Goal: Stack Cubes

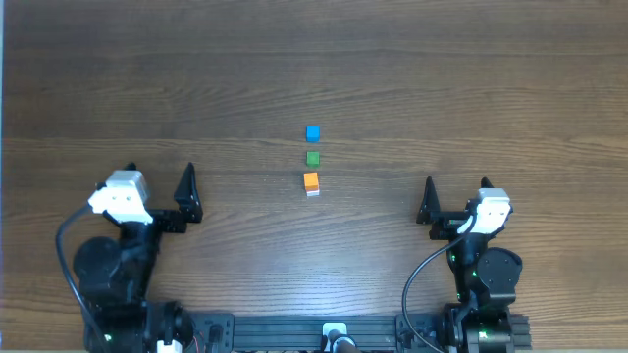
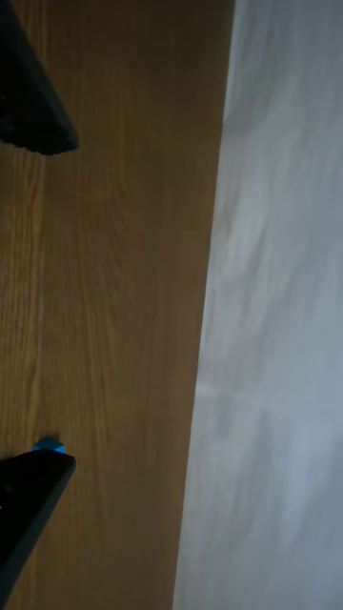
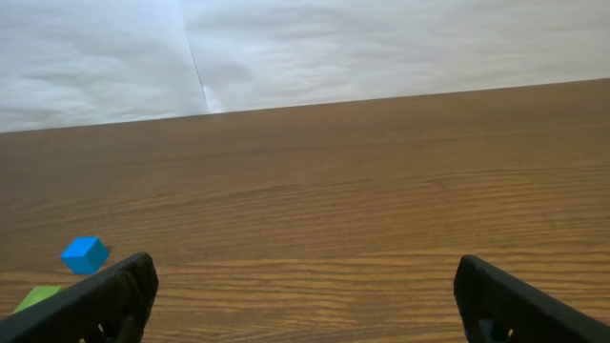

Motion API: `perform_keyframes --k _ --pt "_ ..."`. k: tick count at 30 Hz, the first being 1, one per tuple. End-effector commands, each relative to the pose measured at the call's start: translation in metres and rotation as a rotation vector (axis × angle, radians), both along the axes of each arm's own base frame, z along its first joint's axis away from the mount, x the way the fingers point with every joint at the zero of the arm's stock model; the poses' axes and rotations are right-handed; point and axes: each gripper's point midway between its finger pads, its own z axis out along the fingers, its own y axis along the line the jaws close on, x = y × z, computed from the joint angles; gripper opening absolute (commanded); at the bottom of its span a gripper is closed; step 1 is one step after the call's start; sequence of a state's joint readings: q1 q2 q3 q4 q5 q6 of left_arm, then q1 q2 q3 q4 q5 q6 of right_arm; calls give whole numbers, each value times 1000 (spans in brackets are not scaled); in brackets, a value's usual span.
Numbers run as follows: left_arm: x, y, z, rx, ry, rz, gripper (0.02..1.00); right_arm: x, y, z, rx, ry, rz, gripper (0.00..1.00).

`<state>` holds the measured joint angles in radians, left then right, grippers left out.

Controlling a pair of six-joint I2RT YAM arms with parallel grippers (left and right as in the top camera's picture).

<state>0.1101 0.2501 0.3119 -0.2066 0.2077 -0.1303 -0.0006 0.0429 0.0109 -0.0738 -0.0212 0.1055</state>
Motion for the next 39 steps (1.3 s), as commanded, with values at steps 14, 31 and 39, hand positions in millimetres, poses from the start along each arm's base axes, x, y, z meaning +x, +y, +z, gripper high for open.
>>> perform_keyframes --k 14,31,39 --pt "-7 -28 -14 29 -160 -134 998 0 0 -2 6 1 2 993" --pt "-6 -33 -47 145 -155 -157 998 0 0 -2 6 1 2 993" --pt "-6 -36 -48 205 -162 -178 998 0 0 -2 6 1 2 993"
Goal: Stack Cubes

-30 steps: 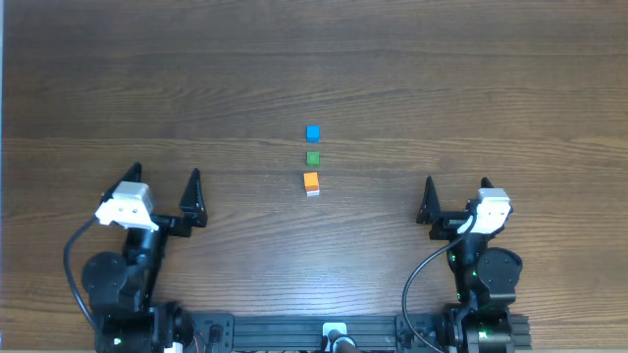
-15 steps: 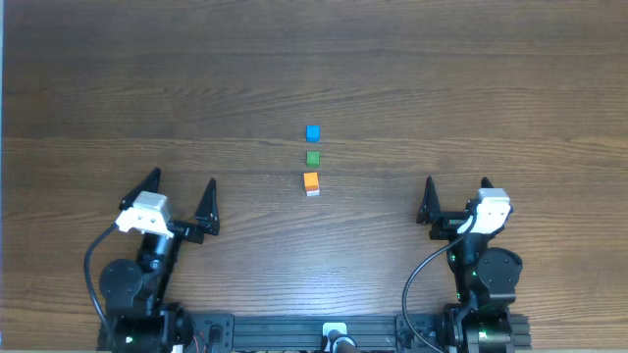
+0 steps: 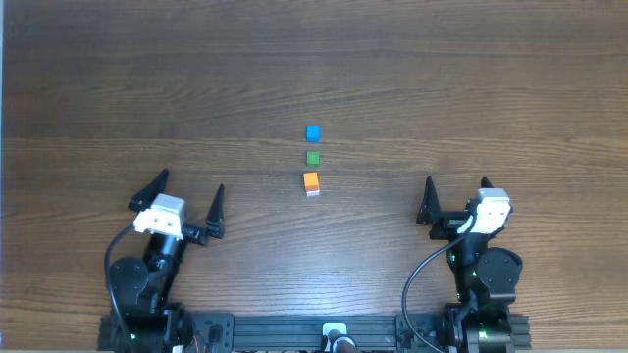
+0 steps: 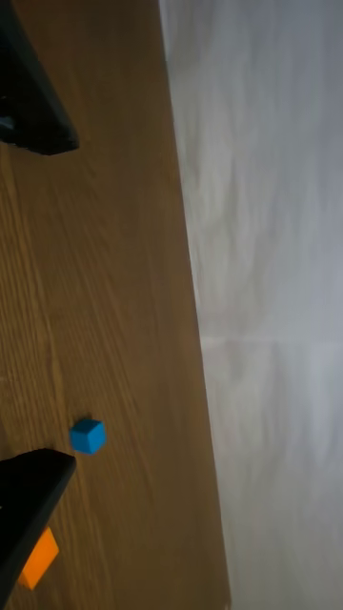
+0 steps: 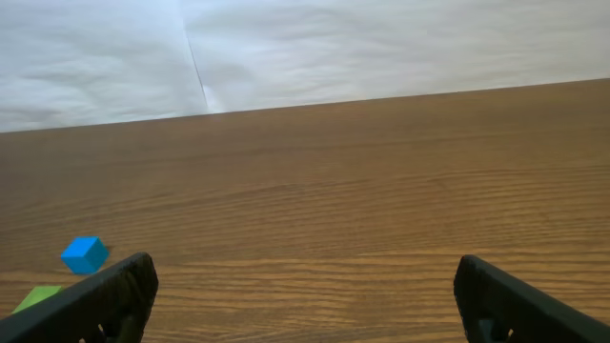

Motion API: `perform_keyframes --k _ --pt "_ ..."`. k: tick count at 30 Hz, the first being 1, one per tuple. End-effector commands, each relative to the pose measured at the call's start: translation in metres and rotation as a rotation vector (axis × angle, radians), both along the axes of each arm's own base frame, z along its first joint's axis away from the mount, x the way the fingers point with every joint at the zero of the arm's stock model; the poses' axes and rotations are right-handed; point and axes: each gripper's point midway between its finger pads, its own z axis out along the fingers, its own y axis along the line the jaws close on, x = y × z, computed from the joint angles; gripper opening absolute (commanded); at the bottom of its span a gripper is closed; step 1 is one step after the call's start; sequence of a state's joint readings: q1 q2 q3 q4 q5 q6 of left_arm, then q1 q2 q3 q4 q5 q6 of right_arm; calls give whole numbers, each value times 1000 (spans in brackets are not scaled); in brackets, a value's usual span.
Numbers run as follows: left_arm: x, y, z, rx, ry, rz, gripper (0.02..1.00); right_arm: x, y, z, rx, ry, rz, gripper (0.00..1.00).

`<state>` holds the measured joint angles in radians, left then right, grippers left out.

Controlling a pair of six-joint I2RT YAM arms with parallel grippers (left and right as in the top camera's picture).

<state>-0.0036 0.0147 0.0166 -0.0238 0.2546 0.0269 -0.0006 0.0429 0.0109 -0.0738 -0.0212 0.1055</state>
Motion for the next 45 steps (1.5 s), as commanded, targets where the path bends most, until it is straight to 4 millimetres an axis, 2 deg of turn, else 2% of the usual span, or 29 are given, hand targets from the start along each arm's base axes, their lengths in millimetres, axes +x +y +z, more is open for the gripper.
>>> perform_keyframes --k 1,3,12,17,20,45 --pt "0 1 -3 47 -10 5 1000 0 0 -2 6 1 2 991" --pt "1 7 -11 48 21 38 1000 0 0 -2 6 1 2 993" --pt "5 39 -15 -3 52 229 998 0 0 -2 6 1 2 991" --pt "5 47 -15 -68 61 263 1000 0 0 -2 6 1 2 991" --pt "5 49 -15 -107 66 271 1000 0 0 -2 6 1 2 993" --pt "5 48 -16 -107 67 269 1000 0 0 -2 6 1 2 991"
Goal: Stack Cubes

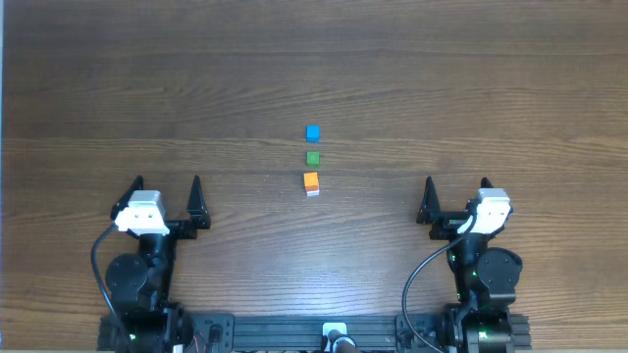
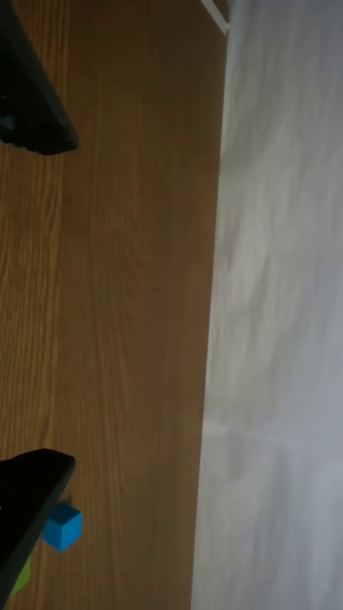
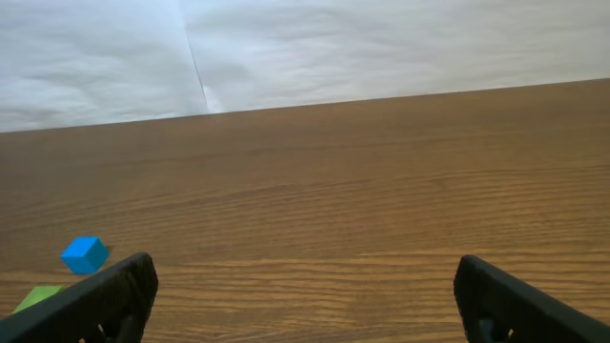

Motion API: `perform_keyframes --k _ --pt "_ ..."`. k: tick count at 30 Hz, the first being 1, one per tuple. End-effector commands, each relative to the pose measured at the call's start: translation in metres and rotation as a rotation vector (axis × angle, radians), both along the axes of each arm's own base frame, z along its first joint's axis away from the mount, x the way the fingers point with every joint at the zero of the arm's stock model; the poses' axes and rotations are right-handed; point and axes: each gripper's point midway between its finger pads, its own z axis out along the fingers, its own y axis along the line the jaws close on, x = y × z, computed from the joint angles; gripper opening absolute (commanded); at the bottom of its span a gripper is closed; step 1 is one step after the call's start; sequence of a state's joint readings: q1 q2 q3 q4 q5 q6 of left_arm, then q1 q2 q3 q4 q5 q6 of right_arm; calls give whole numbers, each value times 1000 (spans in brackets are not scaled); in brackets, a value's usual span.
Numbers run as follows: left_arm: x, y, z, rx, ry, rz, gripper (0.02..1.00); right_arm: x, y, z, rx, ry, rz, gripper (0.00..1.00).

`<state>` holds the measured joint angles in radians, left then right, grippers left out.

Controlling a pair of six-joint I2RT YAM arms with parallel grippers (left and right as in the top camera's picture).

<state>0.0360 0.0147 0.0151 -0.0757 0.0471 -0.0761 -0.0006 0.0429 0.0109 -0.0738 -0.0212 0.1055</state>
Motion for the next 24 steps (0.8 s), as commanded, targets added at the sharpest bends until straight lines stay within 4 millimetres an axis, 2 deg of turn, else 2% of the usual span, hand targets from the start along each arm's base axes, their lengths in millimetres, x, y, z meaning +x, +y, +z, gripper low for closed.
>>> perform_keyframes --k 1,12,15,18,21,24 --pt "0 3 -2 -14 -1 18 1000 0 0 -2 6 1 2 991" --pt "0 3 -2 -14 0 18 1000 0 0 4 8 -23 3 991" --pt "0 3 -2 -14 0 18 1000 0 4 5 82 -22 17 993" --pt "0 3 -2 -14 0 18 1000 0 11 6 82 -24 56 991" --pt "0 3 -2 -14 0 18 1000 -3 24 17 88 -41 135 991" --pt "0 3 -2 -14 0 18 998 -5 28 30 84 -43 160 991"
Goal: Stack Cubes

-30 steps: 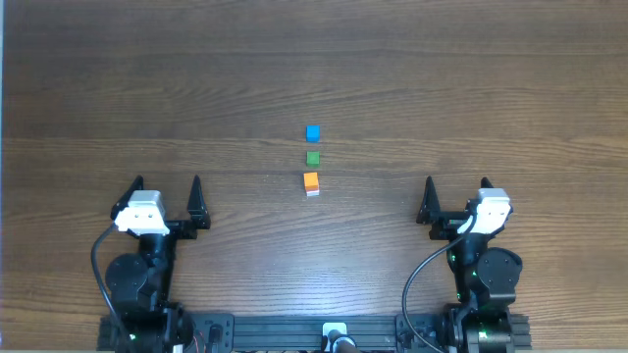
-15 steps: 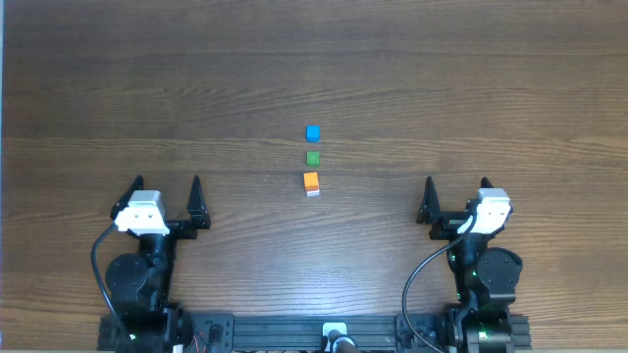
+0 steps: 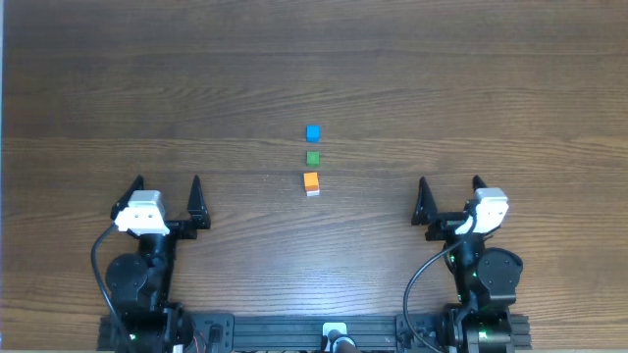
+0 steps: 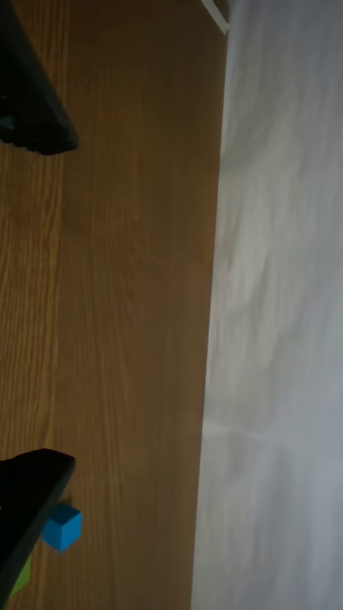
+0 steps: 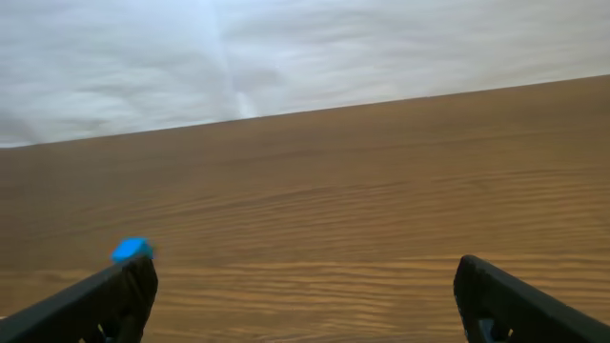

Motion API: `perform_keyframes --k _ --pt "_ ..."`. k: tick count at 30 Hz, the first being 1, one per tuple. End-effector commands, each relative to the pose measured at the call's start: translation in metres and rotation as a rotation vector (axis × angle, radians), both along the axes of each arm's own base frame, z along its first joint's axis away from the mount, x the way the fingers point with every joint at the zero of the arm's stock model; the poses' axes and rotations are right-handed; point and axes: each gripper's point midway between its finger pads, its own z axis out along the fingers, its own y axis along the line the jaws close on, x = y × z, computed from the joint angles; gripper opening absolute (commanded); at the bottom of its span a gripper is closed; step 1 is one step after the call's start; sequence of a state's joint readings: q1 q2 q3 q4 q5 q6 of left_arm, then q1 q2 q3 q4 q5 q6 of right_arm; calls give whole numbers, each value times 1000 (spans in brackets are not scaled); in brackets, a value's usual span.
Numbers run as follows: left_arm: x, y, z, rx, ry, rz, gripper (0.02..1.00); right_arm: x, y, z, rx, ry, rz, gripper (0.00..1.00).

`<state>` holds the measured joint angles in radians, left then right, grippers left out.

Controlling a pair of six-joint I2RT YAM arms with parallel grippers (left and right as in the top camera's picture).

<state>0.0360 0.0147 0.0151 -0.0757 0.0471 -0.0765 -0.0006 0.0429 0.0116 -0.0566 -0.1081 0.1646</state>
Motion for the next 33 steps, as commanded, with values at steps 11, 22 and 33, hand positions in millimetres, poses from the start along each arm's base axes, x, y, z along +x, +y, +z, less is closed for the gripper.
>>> perform_keyframes --k 11,22,33 --pt "0 3 -2 -13 0 18 1000 -3 23 112 -70 36 130 993" --pt "0 3 -2 -13 0 18 1000 58 39 134 72 539 154 991" --pt "0 3 -2 -13 0 18 1000 119 142 87 -42 864 246 991"
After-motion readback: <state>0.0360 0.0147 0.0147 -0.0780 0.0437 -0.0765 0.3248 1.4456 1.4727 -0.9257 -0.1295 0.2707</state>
